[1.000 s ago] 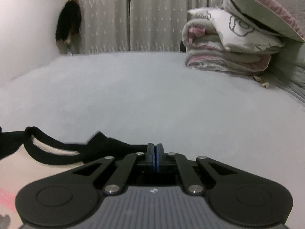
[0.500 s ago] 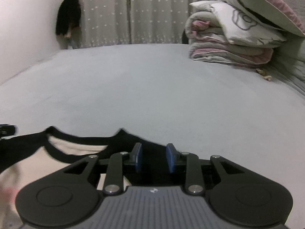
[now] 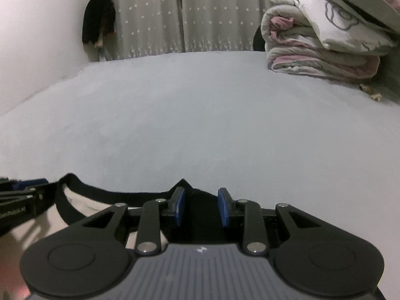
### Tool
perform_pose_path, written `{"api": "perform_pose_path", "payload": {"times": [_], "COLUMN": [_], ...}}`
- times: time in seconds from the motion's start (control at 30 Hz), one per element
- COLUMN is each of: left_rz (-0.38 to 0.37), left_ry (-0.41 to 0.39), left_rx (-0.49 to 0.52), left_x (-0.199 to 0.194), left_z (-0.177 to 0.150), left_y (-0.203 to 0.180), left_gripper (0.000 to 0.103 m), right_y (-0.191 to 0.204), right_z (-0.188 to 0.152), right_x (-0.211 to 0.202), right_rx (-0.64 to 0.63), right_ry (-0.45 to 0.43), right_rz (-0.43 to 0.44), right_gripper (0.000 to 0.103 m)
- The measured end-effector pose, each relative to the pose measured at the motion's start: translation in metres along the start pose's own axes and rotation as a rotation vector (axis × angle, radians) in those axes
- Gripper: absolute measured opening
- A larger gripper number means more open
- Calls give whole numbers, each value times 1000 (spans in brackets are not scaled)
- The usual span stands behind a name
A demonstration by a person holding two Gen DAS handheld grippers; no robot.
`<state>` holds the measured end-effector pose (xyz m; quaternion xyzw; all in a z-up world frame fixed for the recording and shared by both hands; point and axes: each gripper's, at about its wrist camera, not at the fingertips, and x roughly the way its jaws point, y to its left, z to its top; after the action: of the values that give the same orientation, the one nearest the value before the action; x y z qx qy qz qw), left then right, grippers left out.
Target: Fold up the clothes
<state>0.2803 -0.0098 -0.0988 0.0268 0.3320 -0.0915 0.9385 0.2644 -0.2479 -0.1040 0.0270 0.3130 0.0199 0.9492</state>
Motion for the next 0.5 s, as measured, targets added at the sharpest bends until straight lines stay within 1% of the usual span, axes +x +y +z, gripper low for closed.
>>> {"api": "perform_pose_path", "payload": {"times": [0.03,0.13,0.23,0.33,0.37,0.43,0.5], "left_rz": [2,-2,-10,-40,-48,-61,-85], "left_ry": [9,27,68,124,134,152,162], "left_rx": [1,28,56,54,51,46,33], "left_x": [-4,-24,-46,-66,-73,-85,-93], "left_z": [2,6,12,23,27,36,43], "left_y": [-1,-5,-9,-18,-22,-32,-43], "left_gripper": [34,45,49,57,59,65,67], "right_y": [-1,-3,-10,-23,-29,-43,-57], "right_z": [2,4,7,10,12,15,18], "right_x": [-3,-20,-38,-59,-66,-81,-98], "right_rx": [9,-2,-16,-7,-1,8,16], "right_ry": [3,17,39,66,76,88,95], "right_rz": [-4,-3,-1,10,11,13,15], "right_gripper": [30,33,37,39,40,43,48]}}
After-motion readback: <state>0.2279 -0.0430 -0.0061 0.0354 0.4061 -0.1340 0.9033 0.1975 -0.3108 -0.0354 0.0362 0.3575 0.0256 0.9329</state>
